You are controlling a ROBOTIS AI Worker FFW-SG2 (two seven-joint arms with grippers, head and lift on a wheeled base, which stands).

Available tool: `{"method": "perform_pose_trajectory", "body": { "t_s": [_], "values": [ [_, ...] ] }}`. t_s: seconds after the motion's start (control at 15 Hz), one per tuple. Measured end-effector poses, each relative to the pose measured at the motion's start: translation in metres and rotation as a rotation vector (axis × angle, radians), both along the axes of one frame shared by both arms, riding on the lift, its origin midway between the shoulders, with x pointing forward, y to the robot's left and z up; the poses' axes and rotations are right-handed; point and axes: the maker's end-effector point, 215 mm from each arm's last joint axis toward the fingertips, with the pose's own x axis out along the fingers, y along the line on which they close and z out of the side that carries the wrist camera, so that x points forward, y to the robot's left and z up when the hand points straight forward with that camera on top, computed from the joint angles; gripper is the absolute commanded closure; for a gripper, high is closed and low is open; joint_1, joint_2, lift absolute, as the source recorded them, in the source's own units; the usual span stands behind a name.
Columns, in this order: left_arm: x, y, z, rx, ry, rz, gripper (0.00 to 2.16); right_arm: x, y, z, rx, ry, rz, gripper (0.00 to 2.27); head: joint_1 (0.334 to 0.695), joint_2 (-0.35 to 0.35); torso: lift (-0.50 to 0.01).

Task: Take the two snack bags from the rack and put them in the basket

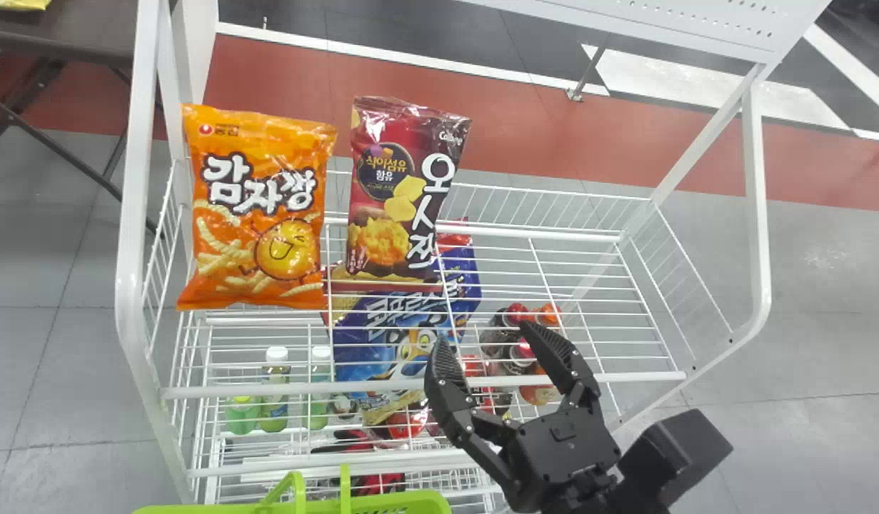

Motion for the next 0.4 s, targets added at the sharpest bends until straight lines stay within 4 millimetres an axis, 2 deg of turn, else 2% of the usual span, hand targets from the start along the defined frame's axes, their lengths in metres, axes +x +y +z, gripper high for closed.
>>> {"method": "perform_pose_trajectory", "body": {
  "t_s": [0.4],
  "values": [
    [-0.0024, 0.0007, 0.0026, -0.010, 0.003, 0.001, 1.57, 0.0008, 0.0004, 0.0043, 0.008, -0.008, -0.003, 0.09, 0.695, -0.350, -0.010]
  ]
}}
